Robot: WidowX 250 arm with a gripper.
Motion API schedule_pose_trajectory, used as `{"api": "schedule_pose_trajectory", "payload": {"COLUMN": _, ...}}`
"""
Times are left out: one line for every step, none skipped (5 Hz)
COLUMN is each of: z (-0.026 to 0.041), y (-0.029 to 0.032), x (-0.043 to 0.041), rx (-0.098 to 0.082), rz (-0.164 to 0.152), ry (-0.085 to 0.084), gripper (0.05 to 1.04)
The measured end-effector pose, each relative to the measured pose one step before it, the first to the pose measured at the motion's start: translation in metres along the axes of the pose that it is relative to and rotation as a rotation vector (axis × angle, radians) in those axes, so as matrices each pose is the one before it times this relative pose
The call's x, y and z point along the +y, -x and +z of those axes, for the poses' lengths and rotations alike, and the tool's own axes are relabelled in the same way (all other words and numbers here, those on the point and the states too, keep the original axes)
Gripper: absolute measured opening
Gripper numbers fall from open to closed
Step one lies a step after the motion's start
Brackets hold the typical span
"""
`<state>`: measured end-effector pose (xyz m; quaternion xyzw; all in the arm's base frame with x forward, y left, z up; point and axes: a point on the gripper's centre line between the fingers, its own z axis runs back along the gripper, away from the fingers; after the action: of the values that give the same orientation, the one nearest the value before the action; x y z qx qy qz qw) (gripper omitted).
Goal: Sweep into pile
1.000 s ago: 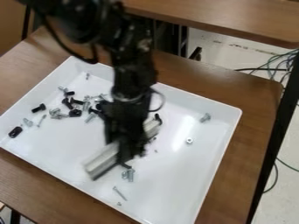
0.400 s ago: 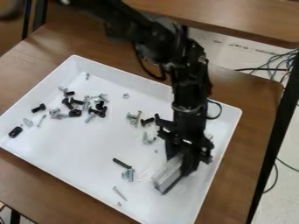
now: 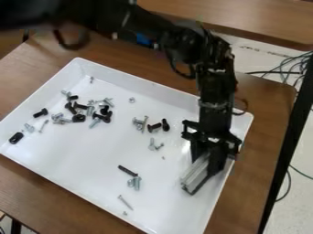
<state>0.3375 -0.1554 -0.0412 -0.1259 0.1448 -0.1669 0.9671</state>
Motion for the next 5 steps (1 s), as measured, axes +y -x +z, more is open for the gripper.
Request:
{"api": "schedule_pose_trajectory", "payload": {"z": 0.00736, "y": -0.01686, "x": 0.00988, "rx": 0.0067, "rz": 0.0148, "ry": 0.027, "gripper": 0.361}}
{"api": "schedule_pose_trajectory", "payload": {"z": 0.00779, "y": -0.00607, "x": 0.02294, "rx": -0.0089, "rz": 0.0487, "ry": 0.0466, "gripper": 0.361}}
{"api": "schedule_pose_trajectory", "payload": {"z": 0.00731, "y": -0.00345, "x": 0.02555, "rx": -0.0101, "rz": 0.0324, "ry": 0.0055, "gripper": 0.36}}
{"api": "schedule_pose_trajectory", "payload": {"z": 0.00238, "y": 0.01064, "x": 0.0293, "rx": -0.0009, "rz": 0.058, "ry": 0.0231, "gripper": 0.36}}
{"api": "schedule_pose_trajectory", "payload": {"z": 0.00755, "y": 0.01728, "x": 0.05012, "rx": -0.0637, "rz": 0.099, "ry": -0.0016, "gripper": 0.359}}
